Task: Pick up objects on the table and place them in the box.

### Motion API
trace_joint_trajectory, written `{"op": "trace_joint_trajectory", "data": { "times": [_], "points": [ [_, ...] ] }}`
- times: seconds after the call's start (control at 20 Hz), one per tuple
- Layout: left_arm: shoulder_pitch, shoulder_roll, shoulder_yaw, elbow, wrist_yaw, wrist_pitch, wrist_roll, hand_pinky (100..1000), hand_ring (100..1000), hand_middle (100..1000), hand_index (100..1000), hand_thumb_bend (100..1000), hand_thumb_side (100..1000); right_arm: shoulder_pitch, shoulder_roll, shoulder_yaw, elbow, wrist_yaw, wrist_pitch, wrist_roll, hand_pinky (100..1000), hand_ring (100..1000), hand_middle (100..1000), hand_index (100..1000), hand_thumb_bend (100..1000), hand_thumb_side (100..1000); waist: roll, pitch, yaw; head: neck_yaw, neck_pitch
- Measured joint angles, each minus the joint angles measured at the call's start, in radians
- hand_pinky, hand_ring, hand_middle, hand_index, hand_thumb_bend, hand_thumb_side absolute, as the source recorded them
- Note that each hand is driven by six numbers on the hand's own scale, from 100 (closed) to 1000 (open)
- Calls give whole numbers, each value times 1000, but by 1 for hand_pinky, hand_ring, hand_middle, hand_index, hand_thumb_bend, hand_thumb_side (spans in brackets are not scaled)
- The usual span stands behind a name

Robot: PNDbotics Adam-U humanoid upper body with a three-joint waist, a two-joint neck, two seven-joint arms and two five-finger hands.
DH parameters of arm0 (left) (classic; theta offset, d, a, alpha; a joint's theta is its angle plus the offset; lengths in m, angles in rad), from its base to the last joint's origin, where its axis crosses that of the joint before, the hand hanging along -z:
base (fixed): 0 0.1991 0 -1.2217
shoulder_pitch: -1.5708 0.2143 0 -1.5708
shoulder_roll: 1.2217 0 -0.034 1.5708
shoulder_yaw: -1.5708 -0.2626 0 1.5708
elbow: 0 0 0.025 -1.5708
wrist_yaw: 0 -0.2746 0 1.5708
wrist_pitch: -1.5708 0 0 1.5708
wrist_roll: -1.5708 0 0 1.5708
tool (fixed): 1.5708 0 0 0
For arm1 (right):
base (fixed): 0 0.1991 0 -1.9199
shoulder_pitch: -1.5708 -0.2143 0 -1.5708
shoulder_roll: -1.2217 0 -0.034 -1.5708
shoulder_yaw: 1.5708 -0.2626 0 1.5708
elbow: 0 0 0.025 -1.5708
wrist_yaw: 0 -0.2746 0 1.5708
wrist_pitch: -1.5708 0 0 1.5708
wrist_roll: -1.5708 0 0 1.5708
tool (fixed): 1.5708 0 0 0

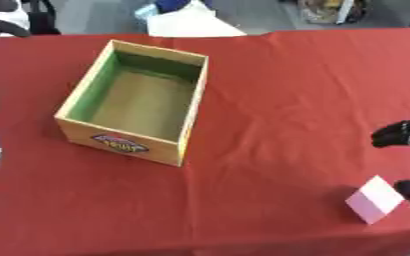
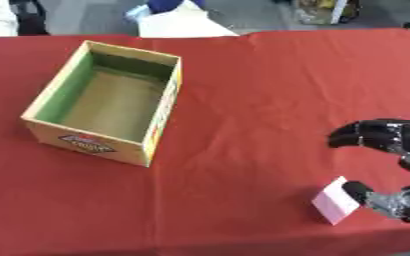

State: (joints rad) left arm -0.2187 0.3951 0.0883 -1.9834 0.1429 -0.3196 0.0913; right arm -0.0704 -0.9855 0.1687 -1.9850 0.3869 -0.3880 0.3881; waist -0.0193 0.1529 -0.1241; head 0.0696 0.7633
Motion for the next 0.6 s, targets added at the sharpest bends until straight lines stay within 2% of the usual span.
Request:
{"op": "trace_joint_trajectory", "data": {
  "times": [0.25, 0.6],
  "points": [
    [0, 0, 0, 0, 0, 2, -4, 538, 692, 592, 783, 100, 778, 1, -5, 5, 0, 4, -4, 55, 885, 874, 841, 906, 332, 688, 0, 0, 0, -1, 0],
    [0, 0, -4, 0, 0, 3, -10, 537, 692, 591, 784, 100, 778, 0, -6, 5, 0, 8, 12, 116, 893, 896, 867, 929, 385, 638, 1, 0, 0, -1, 0]
  ]
}}
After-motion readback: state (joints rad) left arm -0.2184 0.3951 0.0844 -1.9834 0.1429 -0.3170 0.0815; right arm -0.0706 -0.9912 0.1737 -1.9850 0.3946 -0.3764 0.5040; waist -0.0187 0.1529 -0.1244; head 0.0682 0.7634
